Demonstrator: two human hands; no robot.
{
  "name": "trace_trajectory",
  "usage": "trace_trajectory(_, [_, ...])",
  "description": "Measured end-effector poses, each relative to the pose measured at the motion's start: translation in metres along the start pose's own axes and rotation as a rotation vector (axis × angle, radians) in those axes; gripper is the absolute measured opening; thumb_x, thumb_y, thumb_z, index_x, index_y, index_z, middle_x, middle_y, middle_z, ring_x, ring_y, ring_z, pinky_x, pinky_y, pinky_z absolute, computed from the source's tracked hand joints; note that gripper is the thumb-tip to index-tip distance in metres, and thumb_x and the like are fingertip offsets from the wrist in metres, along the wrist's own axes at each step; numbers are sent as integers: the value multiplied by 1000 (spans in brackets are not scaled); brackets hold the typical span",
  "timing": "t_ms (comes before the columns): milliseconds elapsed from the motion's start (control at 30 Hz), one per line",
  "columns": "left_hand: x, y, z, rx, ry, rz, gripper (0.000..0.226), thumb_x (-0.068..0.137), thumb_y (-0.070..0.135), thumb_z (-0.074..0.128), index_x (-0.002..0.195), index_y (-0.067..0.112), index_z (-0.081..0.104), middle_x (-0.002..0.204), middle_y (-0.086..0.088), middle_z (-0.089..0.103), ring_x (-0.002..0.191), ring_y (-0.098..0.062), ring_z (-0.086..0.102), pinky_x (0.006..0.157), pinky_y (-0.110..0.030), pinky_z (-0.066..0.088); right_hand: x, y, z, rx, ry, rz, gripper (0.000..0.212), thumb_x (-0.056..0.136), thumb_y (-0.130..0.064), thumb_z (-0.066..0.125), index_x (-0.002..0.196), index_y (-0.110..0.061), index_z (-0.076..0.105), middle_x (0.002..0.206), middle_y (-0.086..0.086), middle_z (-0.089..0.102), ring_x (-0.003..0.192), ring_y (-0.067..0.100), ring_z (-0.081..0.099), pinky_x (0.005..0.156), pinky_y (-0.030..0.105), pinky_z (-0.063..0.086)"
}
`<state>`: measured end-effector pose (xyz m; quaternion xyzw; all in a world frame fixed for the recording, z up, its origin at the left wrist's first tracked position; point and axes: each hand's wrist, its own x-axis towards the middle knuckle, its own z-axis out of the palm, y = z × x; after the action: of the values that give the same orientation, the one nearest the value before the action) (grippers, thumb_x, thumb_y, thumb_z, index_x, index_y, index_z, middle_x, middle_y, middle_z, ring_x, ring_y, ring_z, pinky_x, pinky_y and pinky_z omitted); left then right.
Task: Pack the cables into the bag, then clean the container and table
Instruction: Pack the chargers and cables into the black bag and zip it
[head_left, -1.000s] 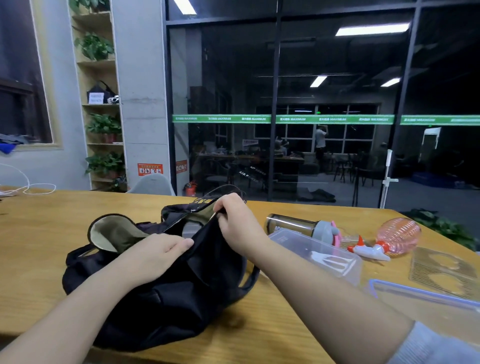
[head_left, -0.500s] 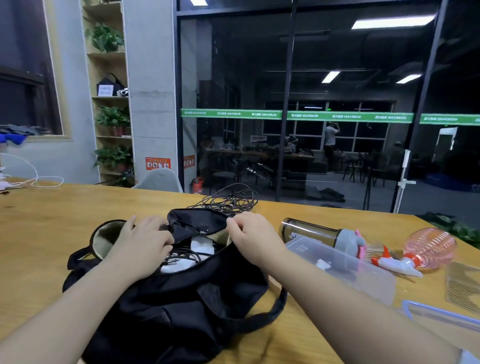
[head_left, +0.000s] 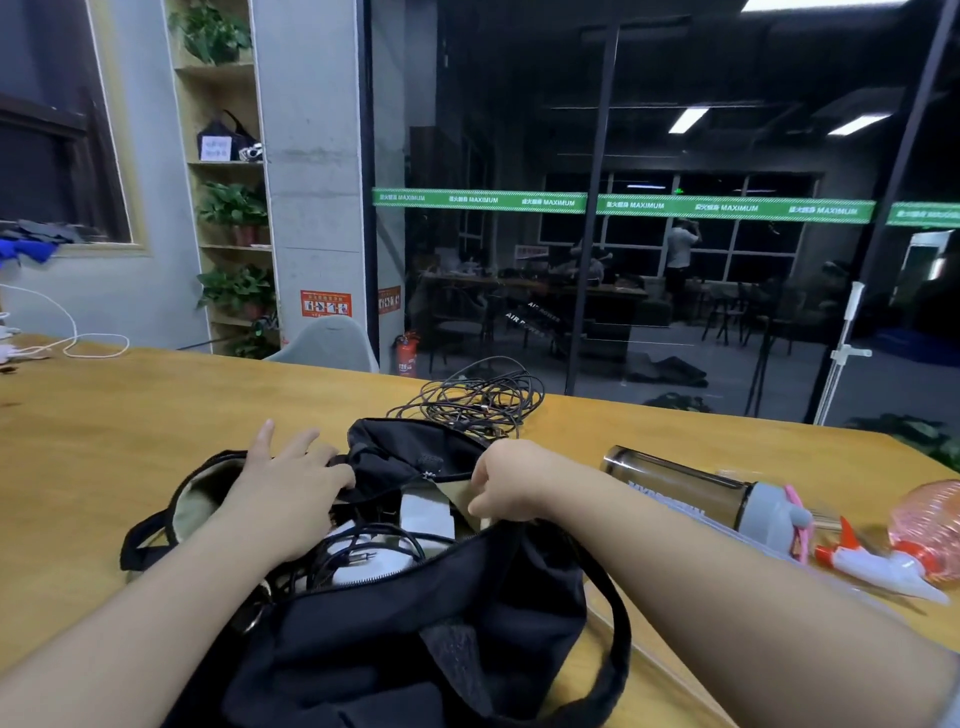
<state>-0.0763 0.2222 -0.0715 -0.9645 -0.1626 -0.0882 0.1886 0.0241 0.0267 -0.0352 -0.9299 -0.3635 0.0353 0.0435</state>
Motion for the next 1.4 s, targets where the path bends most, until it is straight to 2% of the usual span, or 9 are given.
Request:
trace_trajectory(100, [10,-9,1,12,51,21,52,90,8,40,127,44,39,144,10,30,141,-15,12,112,-53,2,9,3,-4,-63,-87,-30,37,85,-31,62,117,-12,66,116,5,66,107,26,60,92,36,51])
trace_trajectory(200, [20,-14,2,-38,143,19,51,89,7,42,120,46,44,117,14,43,121,-9,37,103,-39,17,19,5,-7,-33,-86,-48,29,87,-30,60,111,-15,69,110,3,68,102,22,61,87,32,52])
trace_trajectory(300, [31,-9,6,-121,240,15,37,89,14,46,111,44,49,100,14,42,108,-9,43,88,-32,19,33,6,-9,21,19,-37,27,92,-29,53,106,-14,70,104,6,70,99,23,62,80,30,50])
trace_trajectory(500, [45,7,24,-377,367,-65,35,71,-1,52,77,33,57,86,14,54,96,-15,50,86,-33,17,72,23,-20,80,226,56,26,94,-20,41,98,-8,64,96,9,66,88,27,59,69,30,47])
trace_trajectory(667, [44,12,43,-506,213,-118,38,84,1,36,86,38,47,94,18,51,95,-9,36,94,-29,17,102,47,-23,63,110,135,30,94,-17,48,123,-12,57,121,8,61,108,25,57,81,28,46])
trace_trajectory(833, [40,10,44,-567,231,-115,39,85,1,38,88,38,48,100,21,54,106,-7,39,91,-25,12,132,55,-10,-15,-39,150,47,92,-26,55,137,-13,46,138,8,50,123,26,49,96,32,42])
trace_trajectory(1000, [37,9,46,-633,244,-108,40,85,1,40,90,39,51,102,22,55,107,-7,39,93,-27,16,147,52,7,-14,-193,180,47,95,-29,54,138,-13,44,138,11,49,102,27,53,68,26,46])
trace_trajectory(1200, [39,4,53,-718,366,-124,50,75,-10,45,91,34,61,101,21,59,103,-10,44,83,-27,17,168,55,25,-95,-208,212,42,93,-17,52,133,-4,49,136,15,51,122,31,50,96,32,42])
trace_trajectory(1400, [40,3,58,-764,428,-83,47,82,-9,52,97,34,66,100,19,62,97,-3,37,80,-32,21,159,57,16,21,18,206,40,85,-24,62,123,-11,56,119,9,62,105,26,60,82,29,48])
